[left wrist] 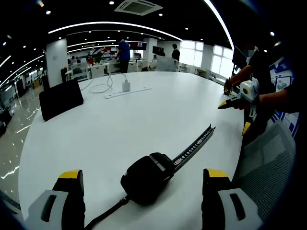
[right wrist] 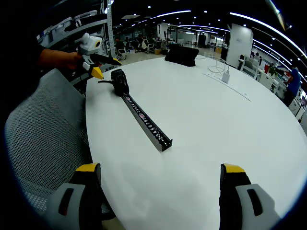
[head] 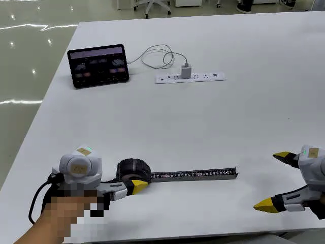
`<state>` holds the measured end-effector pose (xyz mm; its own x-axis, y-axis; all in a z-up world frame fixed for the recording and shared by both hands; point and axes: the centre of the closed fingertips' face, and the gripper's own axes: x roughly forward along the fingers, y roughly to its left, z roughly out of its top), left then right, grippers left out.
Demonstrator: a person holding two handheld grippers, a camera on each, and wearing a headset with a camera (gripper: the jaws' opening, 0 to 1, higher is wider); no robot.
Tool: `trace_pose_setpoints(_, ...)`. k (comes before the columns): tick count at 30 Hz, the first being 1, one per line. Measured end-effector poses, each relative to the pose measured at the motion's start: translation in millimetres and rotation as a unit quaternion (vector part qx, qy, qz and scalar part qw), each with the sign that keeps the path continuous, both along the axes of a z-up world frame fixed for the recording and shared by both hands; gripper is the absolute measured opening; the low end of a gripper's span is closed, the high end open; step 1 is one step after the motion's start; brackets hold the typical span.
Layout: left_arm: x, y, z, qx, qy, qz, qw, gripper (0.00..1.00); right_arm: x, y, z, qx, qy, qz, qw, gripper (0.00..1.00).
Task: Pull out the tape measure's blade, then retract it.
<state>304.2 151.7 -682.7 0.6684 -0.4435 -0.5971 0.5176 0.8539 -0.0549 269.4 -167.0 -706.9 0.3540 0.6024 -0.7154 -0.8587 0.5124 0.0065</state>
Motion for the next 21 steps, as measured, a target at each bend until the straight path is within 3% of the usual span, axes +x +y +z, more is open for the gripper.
trace_pose_setpoints(5,7.4,-7.8,0.8,-0.002,-0.001,0.011,0.9999,1.0,5.6,11.3,-2.1,-0.012,0.003,0.027,0.9996,0.99)
trace_pose_setpoints(11,16.1,-17.2,2.1,-0.016,-0.008,0.05,0.9986,1.0,13.6,21.3,-3.7,-0.024,0.011,0.061,0.9978,0.97)
trace_pose_setpoints(19,17.7,-22.6,-4.9,-0.014,-0.002,0.064,0.9979,1.0,22.3,31.0,-9.8,-0.047,0.02,0.095,0.9941,0.96)
trace_pose_setpoints(21,17.3,-23.0,-9.8,-0.023,0.006,0.071,0.9972,1.0,25.5,33.1,-12.7,-0.053,0.02,0.102,0.9932,0.98)
